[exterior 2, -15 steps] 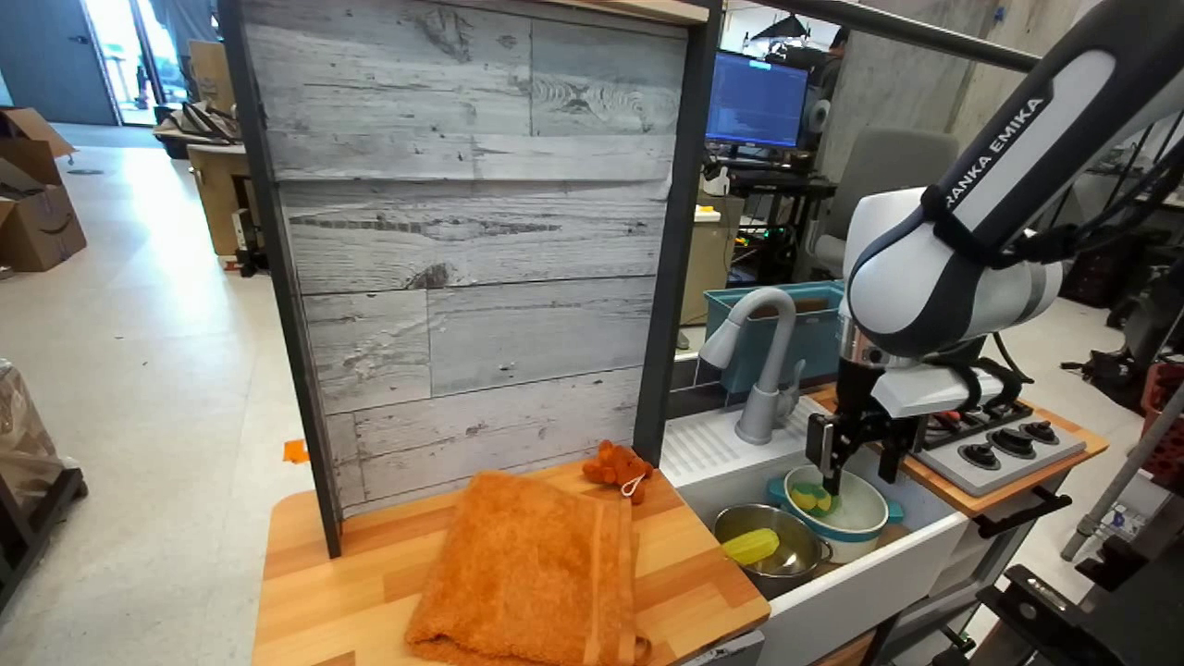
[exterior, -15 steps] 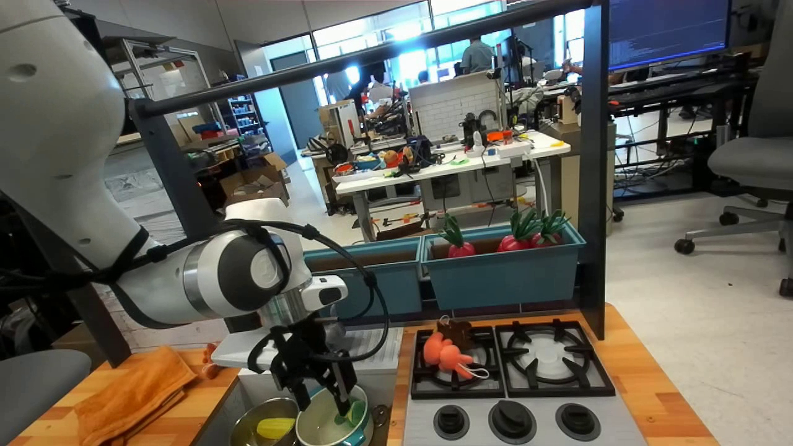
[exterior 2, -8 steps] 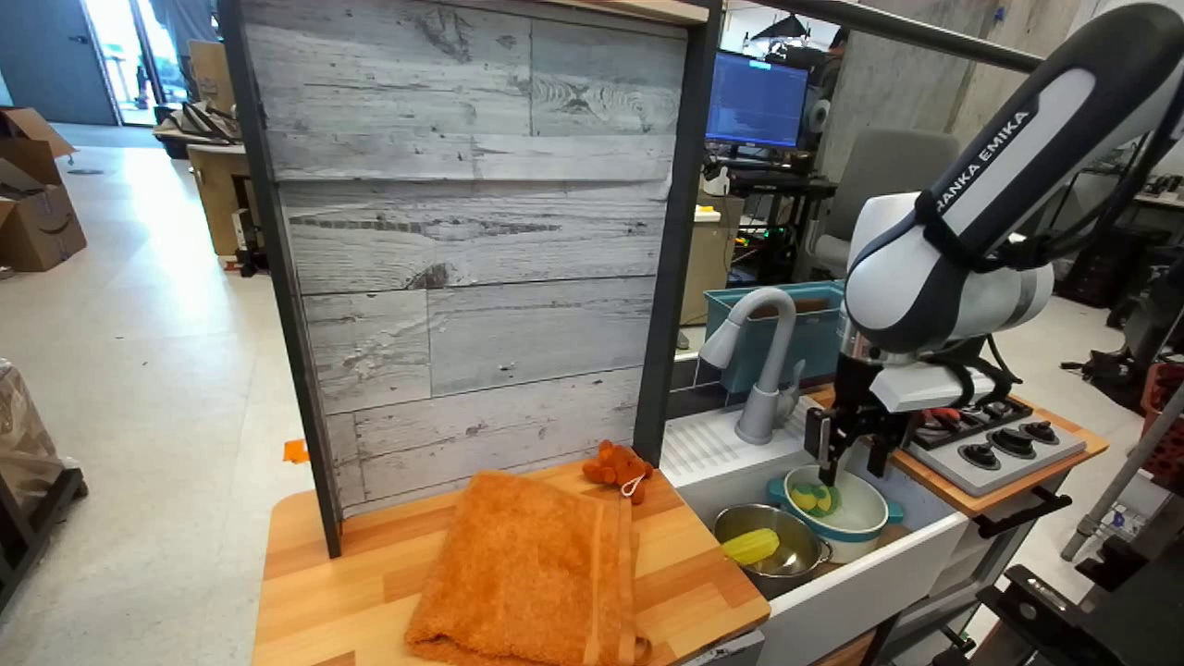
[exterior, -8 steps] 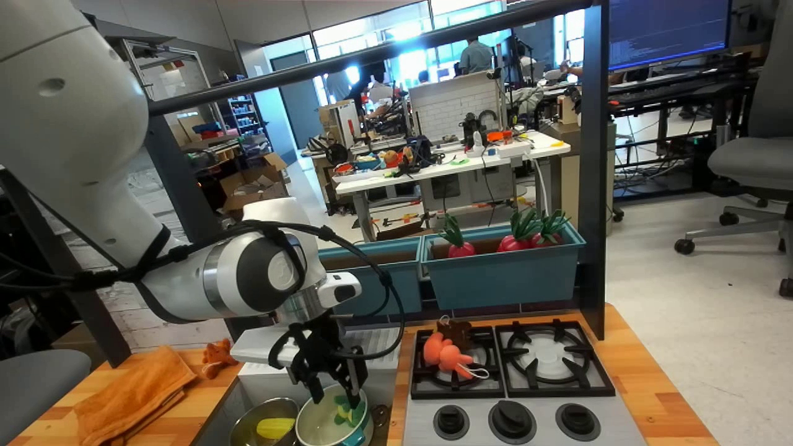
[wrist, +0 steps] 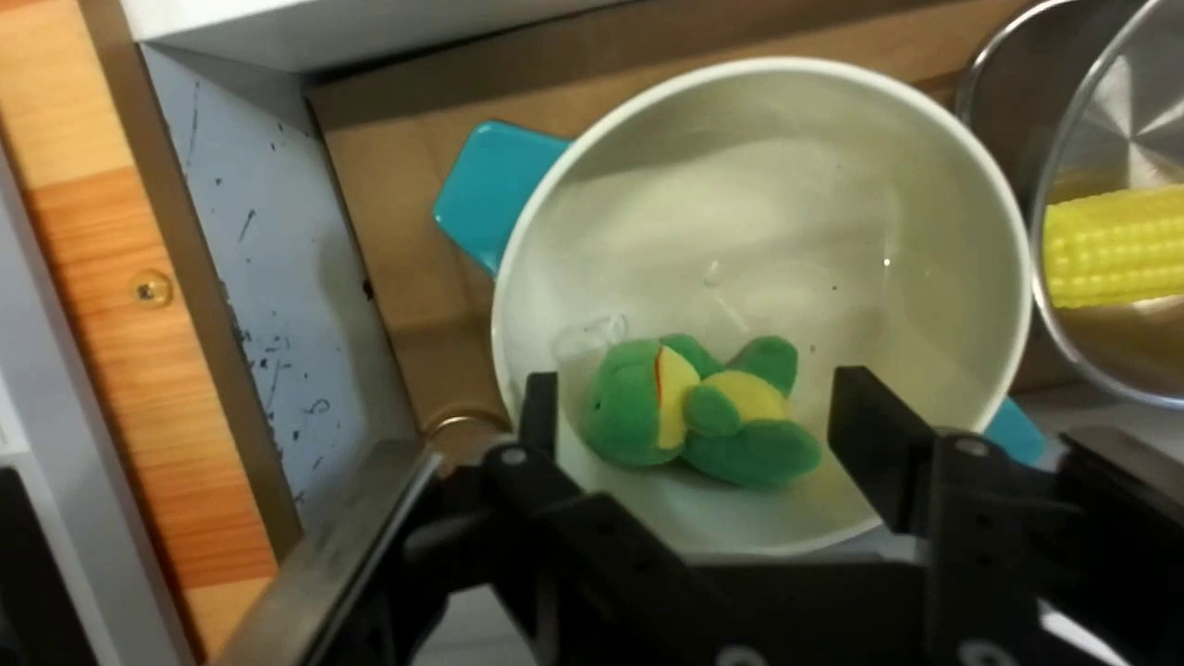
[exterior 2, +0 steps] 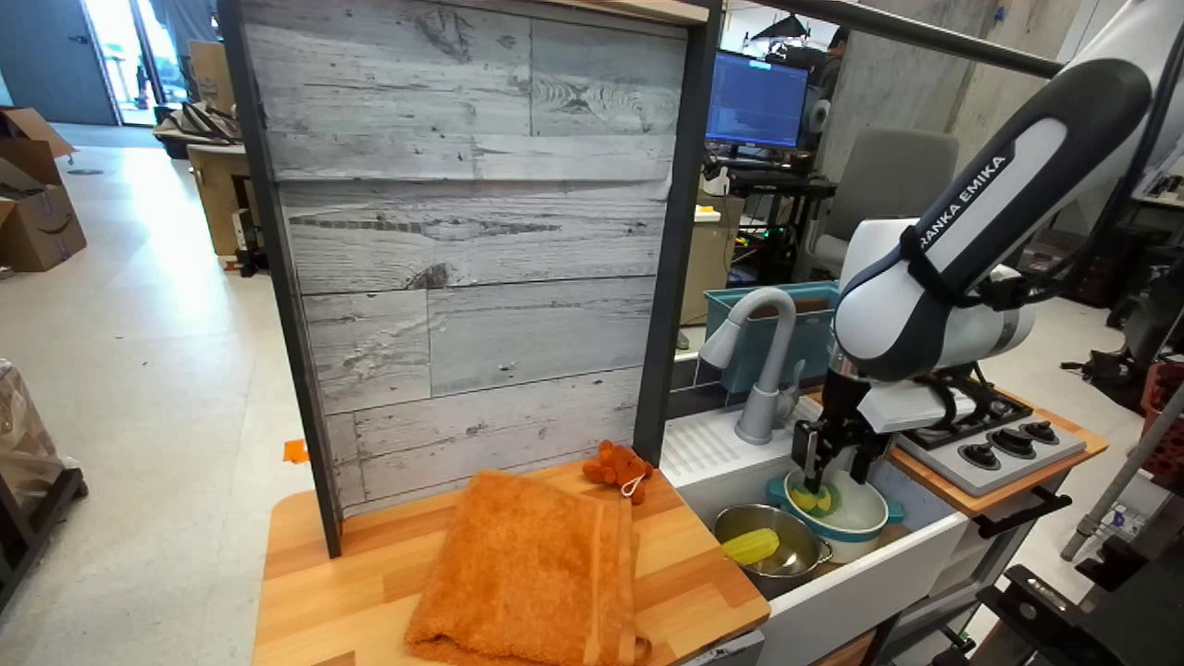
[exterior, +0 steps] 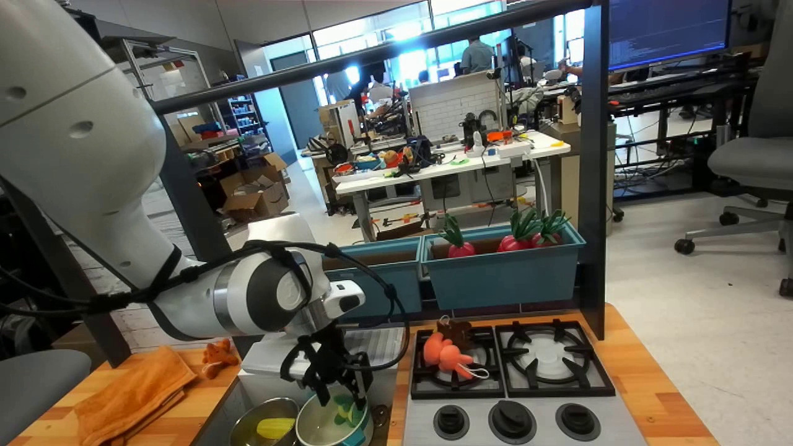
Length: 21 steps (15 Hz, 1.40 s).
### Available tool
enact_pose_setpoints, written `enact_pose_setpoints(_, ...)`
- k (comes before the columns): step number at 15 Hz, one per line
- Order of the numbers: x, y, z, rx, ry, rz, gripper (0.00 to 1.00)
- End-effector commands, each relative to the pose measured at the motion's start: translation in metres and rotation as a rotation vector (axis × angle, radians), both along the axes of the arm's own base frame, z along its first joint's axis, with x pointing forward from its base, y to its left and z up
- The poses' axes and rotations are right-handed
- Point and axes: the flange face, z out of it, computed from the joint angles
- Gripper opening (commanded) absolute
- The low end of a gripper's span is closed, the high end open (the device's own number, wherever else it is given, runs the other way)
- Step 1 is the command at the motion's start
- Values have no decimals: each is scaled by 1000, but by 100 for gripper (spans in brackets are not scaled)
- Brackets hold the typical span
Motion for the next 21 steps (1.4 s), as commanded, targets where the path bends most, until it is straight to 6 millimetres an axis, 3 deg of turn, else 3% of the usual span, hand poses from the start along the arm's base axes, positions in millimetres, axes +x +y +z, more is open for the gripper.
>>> enact_pose_setpoints(1,10,-3,-15,-7,-63,46,100)
enact_pose_setpoints(11,8,4,-31,13,-58,64,97)
enact_pose_setpoints(17,1,33,-25,28,-47,104,100)
enact_pose_setpoints(19,-1,43,-25,10,-40,101,89)
enact_pose_setpoints(20,-3,46,-25,-3,-32,101,89)
enact_pose_setpoints(21,-5,47,-24,-26,-18,82,96)
